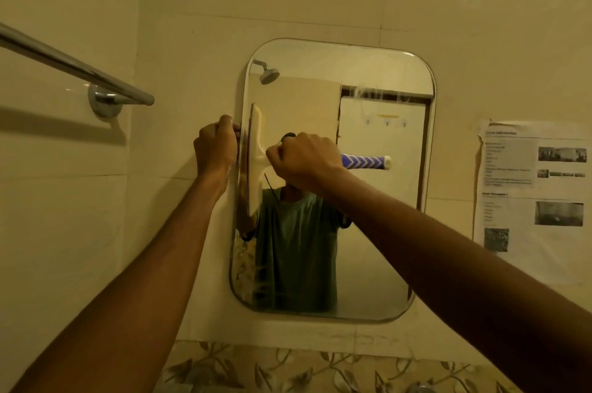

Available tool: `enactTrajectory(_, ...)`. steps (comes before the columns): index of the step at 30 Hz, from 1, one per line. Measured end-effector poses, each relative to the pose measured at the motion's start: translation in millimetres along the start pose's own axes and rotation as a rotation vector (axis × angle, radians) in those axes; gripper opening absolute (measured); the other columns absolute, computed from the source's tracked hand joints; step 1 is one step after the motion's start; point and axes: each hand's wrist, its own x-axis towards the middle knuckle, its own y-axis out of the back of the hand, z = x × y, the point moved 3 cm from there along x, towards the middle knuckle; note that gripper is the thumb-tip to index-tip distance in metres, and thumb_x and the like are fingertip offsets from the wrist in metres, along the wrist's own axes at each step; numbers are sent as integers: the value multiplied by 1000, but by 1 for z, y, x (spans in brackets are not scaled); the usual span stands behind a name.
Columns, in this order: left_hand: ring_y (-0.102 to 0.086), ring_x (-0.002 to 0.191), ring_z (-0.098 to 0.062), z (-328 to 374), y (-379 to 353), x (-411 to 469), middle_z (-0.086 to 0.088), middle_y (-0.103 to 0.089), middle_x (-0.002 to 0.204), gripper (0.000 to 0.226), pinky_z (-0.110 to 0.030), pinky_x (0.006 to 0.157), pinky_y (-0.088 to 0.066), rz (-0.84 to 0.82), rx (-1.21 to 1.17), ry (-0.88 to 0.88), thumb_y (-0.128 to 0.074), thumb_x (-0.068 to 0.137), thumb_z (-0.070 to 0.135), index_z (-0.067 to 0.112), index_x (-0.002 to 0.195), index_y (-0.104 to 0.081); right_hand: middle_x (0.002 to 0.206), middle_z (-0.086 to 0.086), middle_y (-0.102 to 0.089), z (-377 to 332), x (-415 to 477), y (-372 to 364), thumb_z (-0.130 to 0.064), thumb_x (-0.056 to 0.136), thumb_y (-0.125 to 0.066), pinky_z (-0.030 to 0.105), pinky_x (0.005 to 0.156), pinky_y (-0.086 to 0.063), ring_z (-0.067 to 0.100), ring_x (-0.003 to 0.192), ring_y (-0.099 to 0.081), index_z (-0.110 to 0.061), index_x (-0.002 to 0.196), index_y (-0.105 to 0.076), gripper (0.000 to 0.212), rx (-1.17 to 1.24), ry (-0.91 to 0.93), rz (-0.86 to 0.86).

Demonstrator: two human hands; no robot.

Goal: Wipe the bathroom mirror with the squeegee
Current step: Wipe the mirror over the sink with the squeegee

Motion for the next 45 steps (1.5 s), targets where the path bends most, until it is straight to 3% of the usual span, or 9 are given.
enactTrajectory(3,-65,75,-25,-2,1,0,-5,-69,75,36,-43,74,-56,15,60,-63,-37,88,35,23,65,-63,63,0,-52,8,11,3,-51,97,-29,26,52,-33,14,55,-49,-22,67,-49,46,-13,13,-53)
enactTrajectory(9,-64,90,-32,9,1,9,-14,-69,95,42,-49,83,-55,-71,117,-22,-28,94,32,15,81,-65,64,-5,-51,120,-39,33,-48,97,-42,22,47,-31,11,54,-50,-24,80,-54,32,-140,-13,-109)
enactTrajectory(14,-66,71,-30,17,4,19,-15,-70,88,44,-41,64,-60,-189,129,66,-29,93,34,10,84,-64,52,-3,-45,160,-67,53,-37,92,-51,23,46,-35,13,45,-43,-28,58,-35,39,-106,-155,-7)
enactTrajectory(21,-65,63,-21,26,2,25,-8,-69,73,42,-32,63,-57,-116,37,31,-36,92,35,11,75,-66,60,0,-49,93,-16,49,-47,99,-40,24,50,-31,14,52,-45,-20,74,-55,39,-101,-28,-81)
enactTrajectory(24,-65,63,-21,40,-3,32,-5,-69,74,39,-34,62,-56,-148,-132,88,-36,92,34,12,81,-66,60,0,-46,38,20,44,-44,99,-35,26,51,-28,14,52,-41,-20,65,-46,43,-49,8,-26)
enactTrajectory(27,-64,67,-24,53,-10,37,-8,-70,77,43,-37,68,-54,-159,-84,88,-34,91,37,11,82,-66,60,1,-48,15,41,45,-44,97,-35,26,52,-30,15,52,-42,-20,62,-44,44,-49,10,54)
enactTrajectory(33,-64,81,-27,50,-15,38,-9,-68,86,40,-40,80,-52,-120,0,85,-33,92,36,14,79,-63,66,-3,-42,88,20,65,-43,96,-44,28,52,-36,13,56,-44,-23,78,-38,28,-321,142,-51)
enactTrajectory(39,-60,86,-27,48,-19,41,-14,-66,97,40,-39,81,-49,-106,75,55,-30,94,32,10,89,-63,57,1,-47,170,-27,79,-37,94,-50,31,53,-48,13,50,-44,-27,60,-33,39,-154,-173,28)
enactTrajectory(45,-48,72,-18,52,-25,41,-8,-54,90,33,-32,69,-36,-85,148,33,-27,98,28,11,92,-54,53,-1,-44,112,7,80,-43,92,-38,22,48,-36,15,47,-45,-24,58,-36,39,-93,-36,87)
